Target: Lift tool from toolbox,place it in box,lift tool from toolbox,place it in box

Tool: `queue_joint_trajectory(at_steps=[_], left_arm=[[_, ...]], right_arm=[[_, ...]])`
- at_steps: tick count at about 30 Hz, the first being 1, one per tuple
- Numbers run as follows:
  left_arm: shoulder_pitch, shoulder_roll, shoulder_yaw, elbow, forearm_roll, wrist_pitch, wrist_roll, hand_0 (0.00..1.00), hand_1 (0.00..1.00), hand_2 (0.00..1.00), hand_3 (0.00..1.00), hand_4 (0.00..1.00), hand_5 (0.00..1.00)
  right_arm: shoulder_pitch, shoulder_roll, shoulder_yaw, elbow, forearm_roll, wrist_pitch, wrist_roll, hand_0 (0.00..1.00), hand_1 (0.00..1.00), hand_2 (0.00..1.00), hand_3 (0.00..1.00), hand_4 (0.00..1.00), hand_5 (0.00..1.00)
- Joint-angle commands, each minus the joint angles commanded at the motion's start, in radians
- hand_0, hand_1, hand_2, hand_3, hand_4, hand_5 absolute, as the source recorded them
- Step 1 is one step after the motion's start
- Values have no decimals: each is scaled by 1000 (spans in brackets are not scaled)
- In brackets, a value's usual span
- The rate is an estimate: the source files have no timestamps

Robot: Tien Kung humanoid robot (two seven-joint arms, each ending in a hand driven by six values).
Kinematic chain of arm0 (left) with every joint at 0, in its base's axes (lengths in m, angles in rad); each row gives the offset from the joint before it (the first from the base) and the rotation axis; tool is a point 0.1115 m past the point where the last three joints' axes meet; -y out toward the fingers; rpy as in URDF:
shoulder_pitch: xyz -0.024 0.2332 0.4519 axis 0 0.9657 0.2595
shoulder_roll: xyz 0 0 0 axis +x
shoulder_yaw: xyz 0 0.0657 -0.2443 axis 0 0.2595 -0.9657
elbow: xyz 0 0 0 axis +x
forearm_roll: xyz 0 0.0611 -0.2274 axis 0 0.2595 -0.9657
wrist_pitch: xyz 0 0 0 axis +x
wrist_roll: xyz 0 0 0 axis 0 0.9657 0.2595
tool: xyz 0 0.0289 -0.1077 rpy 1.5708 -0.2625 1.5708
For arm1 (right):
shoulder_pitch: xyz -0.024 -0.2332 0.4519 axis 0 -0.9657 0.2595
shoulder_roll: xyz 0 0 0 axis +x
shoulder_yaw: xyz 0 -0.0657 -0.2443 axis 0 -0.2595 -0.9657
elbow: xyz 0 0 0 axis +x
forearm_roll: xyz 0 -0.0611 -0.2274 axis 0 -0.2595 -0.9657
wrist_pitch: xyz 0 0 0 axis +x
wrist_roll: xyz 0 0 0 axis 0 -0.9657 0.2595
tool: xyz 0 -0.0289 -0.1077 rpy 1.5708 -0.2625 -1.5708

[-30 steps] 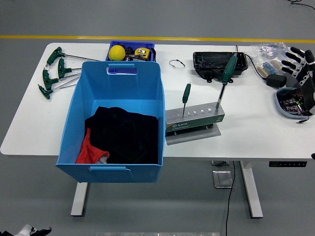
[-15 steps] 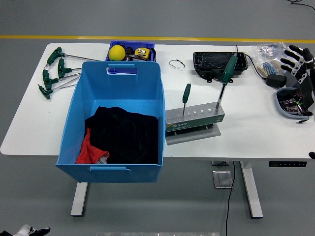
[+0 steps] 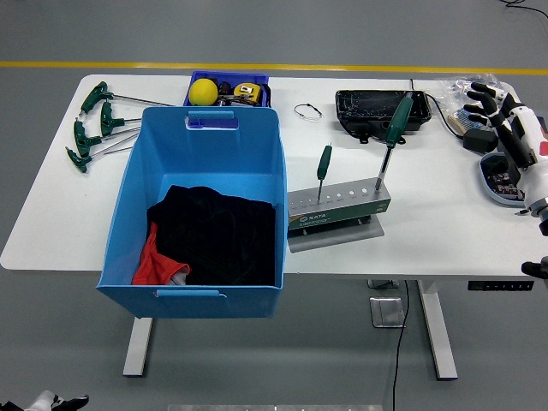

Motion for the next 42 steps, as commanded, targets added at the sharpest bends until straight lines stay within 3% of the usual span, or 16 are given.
queue_joint_trajectory(at_steps=[13, 27, 28, 42], left_arm=[[-4, 2, 1, 0, 0, -9, 1, 694, 658, 681, 630, 662, 671], [-3, 0, 4, 0, -6, -12, 5, 693, 662, 684, 630, 661, 670], [-2, 0, 6, 0, -5, -13, 5, 693, 662, 684, 630, 660, 669], [1, 3, 11, 0, 1, -18, 6, 693, 662, 685, 629, 661, 668]], right_arm=[[166, -102, -204, -77, -137, -7, -11, 840, 814, 849, 809, 998, 891], [322, -136, -392, -162, -297, -26, -13, 887, 847, 879, 849, 998, 873], [333, -137, -406, -169, -309, -29, -12, 915, 879, 917, 857, 998, 875], [386, -141, -480, -225, -393, -31, -37, 961, 915, 966, 841, 998, 896]])
